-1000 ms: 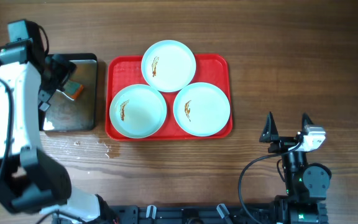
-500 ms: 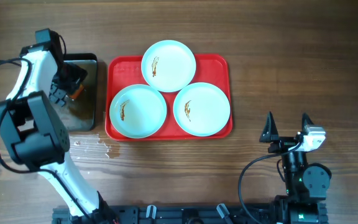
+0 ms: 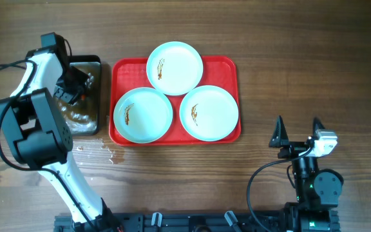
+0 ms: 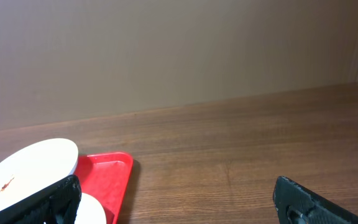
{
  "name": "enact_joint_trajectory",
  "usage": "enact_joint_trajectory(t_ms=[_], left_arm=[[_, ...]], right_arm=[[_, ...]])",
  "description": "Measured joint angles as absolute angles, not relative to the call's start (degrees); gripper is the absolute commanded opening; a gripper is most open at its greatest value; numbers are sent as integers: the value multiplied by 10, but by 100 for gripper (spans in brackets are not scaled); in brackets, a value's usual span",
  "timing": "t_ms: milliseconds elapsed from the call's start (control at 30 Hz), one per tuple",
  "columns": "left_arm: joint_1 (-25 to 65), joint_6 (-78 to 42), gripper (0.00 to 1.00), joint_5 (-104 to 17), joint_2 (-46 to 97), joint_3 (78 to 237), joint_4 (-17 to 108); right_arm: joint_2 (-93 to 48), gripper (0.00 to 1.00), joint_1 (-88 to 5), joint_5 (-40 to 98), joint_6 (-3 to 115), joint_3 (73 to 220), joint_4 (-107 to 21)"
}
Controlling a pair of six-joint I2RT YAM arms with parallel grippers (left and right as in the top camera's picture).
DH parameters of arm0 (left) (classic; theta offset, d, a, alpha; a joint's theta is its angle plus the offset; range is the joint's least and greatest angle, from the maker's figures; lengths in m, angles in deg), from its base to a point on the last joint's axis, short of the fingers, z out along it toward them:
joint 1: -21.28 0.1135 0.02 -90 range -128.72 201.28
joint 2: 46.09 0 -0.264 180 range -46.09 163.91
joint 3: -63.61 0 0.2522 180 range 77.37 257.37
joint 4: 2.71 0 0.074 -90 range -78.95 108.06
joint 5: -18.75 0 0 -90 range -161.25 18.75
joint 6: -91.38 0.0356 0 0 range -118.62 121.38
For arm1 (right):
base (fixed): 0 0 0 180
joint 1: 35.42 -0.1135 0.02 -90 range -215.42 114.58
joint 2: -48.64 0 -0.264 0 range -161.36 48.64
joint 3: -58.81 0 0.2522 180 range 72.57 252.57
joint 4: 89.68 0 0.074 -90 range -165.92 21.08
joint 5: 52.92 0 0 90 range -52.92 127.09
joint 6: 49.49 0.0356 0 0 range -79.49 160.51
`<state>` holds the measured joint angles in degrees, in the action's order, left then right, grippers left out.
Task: Clean dirty plates on tray and stack at the side
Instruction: 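Grasp the orange-green sponge with the left gripper and dip it in water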
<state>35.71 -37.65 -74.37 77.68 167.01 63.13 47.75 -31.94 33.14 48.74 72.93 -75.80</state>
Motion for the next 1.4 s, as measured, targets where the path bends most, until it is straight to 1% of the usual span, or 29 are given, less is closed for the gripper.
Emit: enact_joint_trajectory(t_ms=[133, 167, 200, 233, 267, 367, 400, 433, 467, 667, 700, 733, 767, 833, 867, 933, 967, 1000, 1200, 1233, 1267, 1300, 1400], left_arm=[[364, -378, 100, -748, 777, 1670, 623], [367, -377, 93, -755, 777, 1670, 614], [372, -378, 47, -762, 777, 1670, 605], [375, -375, 15, -764, 777, 1670, 602], [379, -378, 4, -768, 777, 1670, 600], [382, -377, 5, -768, 778, 1670, 600], [382, -377, 21, -768, 778, 1670, 600], [382, -377, 71, -768, 778, 1670, 600], [382, -378, 100, -767, 778, 1670, 600], [382, -377, 100, -785, 778, 1670, 562], [382, -377, 98, -795, 779, 1670, 552], [382, -377, 94, -806, 781, 1670, 540], [382, -377, 80, -812, 782, 1670, 534], [382, -376, 11, -820, 782, 1670, 519], [382, -378, 4, -822, 782, 1670, 517], [382, -378, 6, -824, 782, 1670, 515], [382, -377, 41, -824, 782, 1670, 517], [382, -377, 100, -824, 783, 1670, 519], [382, -378, 99, -823, 783, 1674, 571], [382, -378, 82, -815, 783, 1675, 585], [382, -378, 50, -806, 783, 1676, 590], [382, -378, 4, -789, 783, 1677, 597], [382, -380, 4, -752, 783, 1677, 607]], right_arm=[[478, 100, -319, 331, 487, 729, -758], [478, 100, -319, 331, 487, 729, -758], [478, 100, -319, 331, 487, 729, -758], [478, 100, -319, 331, 487, 729, -758], [478, 100, -319, 331, 487, 729, -758], [478, 100, -319, 331, 487, 729, -758], [478, 100, -319, 331, 487, 729, -758], [478, 100, -319, 331, 487, 729, -758], [478, 100, -319, 331, 487, 729, -758], [478, 100, -319, 331, 487, 729, -758], [478, 100, -319, 331, 487, 729, -758], [478, 100, -319, 331, 487, 729, -758], [478, 100, -319, 331, 487, 729, -758], [478, 100, -319, 331, 487, 729, -758], [478, 100, -319, 331, 487, 729, -758], [478, 100, -319, 331, 487, 729, -758], [478, 100, -319, 331, 487, 729, -758], [478, 100, -319, 331, 487, 729, -758], [478, 100, -319, 331, 487, 729, -758], [478, 100, -319, 331, 487, 729, -758], [478, 100, -319, 331, 487, 729, -758], [478, 100, -319, 331, 487, 729, -758], [478, 100, -319, 331, 487, 729, -758]])
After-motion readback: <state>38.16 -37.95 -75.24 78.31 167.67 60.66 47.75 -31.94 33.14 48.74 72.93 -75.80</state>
